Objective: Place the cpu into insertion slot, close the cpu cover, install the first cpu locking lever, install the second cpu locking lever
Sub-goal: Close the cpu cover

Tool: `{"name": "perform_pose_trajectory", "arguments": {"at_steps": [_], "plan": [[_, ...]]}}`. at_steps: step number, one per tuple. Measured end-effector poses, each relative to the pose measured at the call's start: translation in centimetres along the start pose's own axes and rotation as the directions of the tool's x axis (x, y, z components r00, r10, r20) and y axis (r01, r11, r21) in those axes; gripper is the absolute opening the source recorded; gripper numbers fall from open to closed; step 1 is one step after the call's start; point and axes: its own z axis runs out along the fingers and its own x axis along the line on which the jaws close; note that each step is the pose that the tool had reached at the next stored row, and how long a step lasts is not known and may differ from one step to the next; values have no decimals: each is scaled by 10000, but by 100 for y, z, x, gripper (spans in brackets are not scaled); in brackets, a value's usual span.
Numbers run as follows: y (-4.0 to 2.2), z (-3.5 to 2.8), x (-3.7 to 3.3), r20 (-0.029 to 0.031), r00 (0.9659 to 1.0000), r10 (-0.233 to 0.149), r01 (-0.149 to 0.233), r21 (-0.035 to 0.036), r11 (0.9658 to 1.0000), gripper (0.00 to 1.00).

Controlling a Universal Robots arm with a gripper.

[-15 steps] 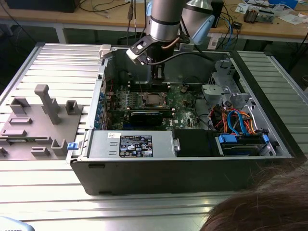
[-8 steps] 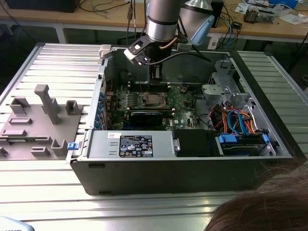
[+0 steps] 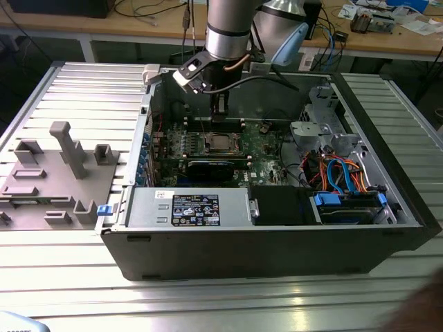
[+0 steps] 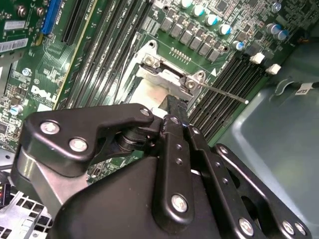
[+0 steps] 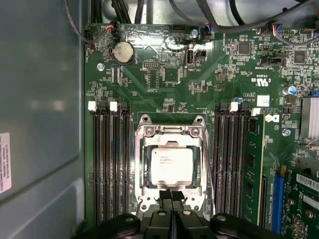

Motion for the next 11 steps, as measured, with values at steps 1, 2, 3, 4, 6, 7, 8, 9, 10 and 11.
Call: {"name": "perform_pose_trajectory", "arguments": {"at_steps": [1, 2, 3, 4, 6, 7, 8, 9, 10, 11], "plan": [[-14, 1, 0, 0, 10000, 0, 0, -1, 10000, 11], [-26, 4, 0, -1, 10000, -1, 1, 0, 10000, 11], [-25, 13, 0, -3, 10000, -1, 1, 0, 10000, 11], [-25, 28, 0, -2, 10000, -1, 1, 0, 10000, 11], [-22, 80, 2, -3, 10000, -2, 2, 0, 10000, 11], [-20, 104, 2, -4, 10000, -1, 1, 0, 10000, 11], [-19, 127, 3, -3, 10000, -6, 6, -1, 10000, 11], [-18, 147, 3, -3, 10000, -16, 16, -1, 10000, 11], [-16, 183, 4, -1, 10000, -65, 65, -1, 10000, 11], [-15, 200, 5, 2, 9999, -121, 121, -3, 9999, 11]]}}
